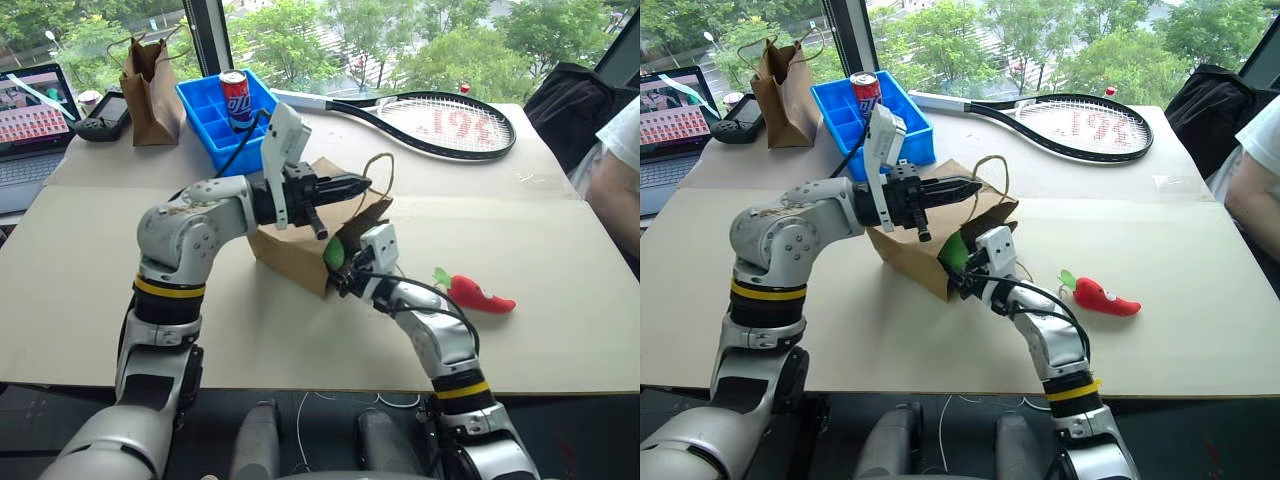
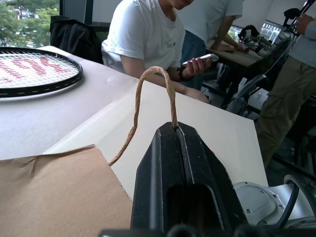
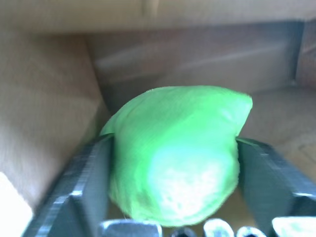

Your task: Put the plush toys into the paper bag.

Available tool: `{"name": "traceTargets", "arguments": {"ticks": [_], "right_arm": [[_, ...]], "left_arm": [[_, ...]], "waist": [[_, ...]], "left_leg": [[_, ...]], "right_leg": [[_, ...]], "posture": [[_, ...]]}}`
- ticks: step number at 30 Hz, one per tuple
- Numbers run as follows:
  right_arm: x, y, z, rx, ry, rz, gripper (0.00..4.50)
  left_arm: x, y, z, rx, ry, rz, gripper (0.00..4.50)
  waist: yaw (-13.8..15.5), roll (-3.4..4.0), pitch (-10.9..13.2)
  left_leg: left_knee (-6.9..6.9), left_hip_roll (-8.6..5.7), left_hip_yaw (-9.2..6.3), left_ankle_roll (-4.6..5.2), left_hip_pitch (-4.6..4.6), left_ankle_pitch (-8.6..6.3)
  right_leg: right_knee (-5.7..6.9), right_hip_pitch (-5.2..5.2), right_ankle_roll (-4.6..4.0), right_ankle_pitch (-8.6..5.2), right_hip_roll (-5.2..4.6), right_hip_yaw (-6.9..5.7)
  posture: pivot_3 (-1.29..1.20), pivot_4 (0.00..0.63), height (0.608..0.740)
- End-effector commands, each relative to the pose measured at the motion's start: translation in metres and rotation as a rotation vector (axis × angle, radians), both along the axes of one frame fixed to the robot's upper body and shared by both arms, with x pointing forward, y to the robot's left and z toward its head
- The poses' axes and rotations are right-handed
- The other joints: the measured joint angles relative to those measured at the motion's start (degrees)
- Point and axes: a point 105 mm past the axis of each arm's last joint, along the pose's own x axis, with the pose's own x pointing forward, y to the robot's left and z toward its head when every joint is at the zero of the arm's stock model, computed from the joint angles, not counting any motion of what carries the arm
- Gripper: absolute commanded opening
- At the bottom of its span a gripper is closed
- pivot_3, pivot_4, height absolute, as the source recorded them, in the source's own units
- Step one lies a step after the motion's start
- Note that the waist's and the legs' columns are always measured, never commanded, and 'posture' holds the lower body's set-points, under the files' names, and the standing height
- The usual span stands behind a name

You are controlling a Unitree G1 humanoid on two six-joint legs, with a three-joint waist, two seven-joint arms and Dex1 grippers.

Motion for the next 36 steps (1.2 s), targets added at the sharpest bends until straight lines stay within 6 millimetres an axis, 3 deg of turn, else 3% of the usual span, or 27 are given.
{"name": "traceTargets", "arguments": {"ticks": [1, 11, 16, 19, 23, 29, 33, 36], "right_arm": [[-0.011, -0.014, 0.023, -0.007, -0.075, -0.008, 4.42], [-0.032, -0.101, 0.048, -0.137, -0.114, -0.177, 4.42], [-0.048, -0.189, 0.04, -0.494, -0.034, -0.299, 4.42], [-0.059, -0.223, 0.035, -0.547, 0.043, -0.332, 4.42], [-0.06, -0.238, 0.02, -0.55, 0.088, -0.339, 4.42], [-0.056, -0.236, -0.019, -0.538, 0.186, -0.333, 4.42], [-0.054, -0.233, -0.027, -0.512, 0.214, -0.336, 3.45], [-0.058, -0.232, -0.028, -0.532, 0.234, -0.305, 2.32]], "left_arm": [[-0.009, -0.001, 0.009, -0.011, -0.039, -0.044, 0.0], [-0.011, 0.003, 0.007, -0.001, -0.035, -0.066, 0.0], [-0.015, 0.002, 0.005, 0.005, -0.031, -0.095, 0.0], [-0.016, 0.001, 0.005, 0.005, -0.031, -0.103, 0.0], [-0.017, 0.0, 0.004, 0.006, -0.032, -0.11, 0.0], [-0.018, 0.003, 0.008, 0.017, -0.044, -0.119, 0.0], [-0.018, 0.007, 0.011, 0.03, -0.056, -0.118, 0.0], [-0.016, 0.009, 0.014, 0.033, -0.065, -0.114, 0.0]], "waist": [[0.0, 0.0, 0.0], [0.2, -0.01, 0.0], [0.6, -0.01, 0.0], [0.7, -0.05, 0.0], [-0.2, -0.04, 0.0], [-0.1, -0.04, 0.0], [-0.1, -0.04, 0.0], [0.1, -0.04, 0.0]], "left_leg": [[0.0, 0.0, 0.0, 0.0, 0.0, 0.0], [0.01, -0.01, 0.01, 0.0, 0.0, 0.0], [0.01, -0.06, 0.01, 0.0, 0.0, 0.0], [0.02, -0.1, 0.01, 0.0, 0.0, 0.0], [0.02, -0.09, -0.04, 0.01, 0.04, 0.0], [0.05, -0.1, -0.07, 0.01, 0.08, 0.01], [0.06, -0.11, -0.06, 0.01, 0.08, 0.01], [0.1, -0.11, -0.07, 0.01, 0.08, 0.01]], "right_leg": [[0.01, -0.01, 0.0, 0.0, 0.0, 0.0], [-0.03, 0.02, 0.02, -0.03, -0.02, 0.01], [-0.14, 0.06, 0.03, -0.04, -0.05, 0.01], [-0.23, 0.11, 0.05, -0.06, -0.09, 0.03], [-0.19, 0.12, 0.2, -0.14, -0.04, 0.05], [-0.15, 0.15, 0.4, -0.24, -0.04, 0.06], [-0.17, 0.16, 0.4, -0.24, -0.04, 0.07], [-0.16, 0.2, 0.4, -0.24, -0.04, 0.06]], "posture": [[0.0, 0.15, 0.731], [0.0, 0.15, 0.731], [0.0, 0.15, 0.731], [0.0, 0.15, 0.731], [0.0, 0.15, 0.731], [0.0, 0.15, 0.731], [0.0, 0.15, 0.731], [0.0, 0.15, 0.731]]}}
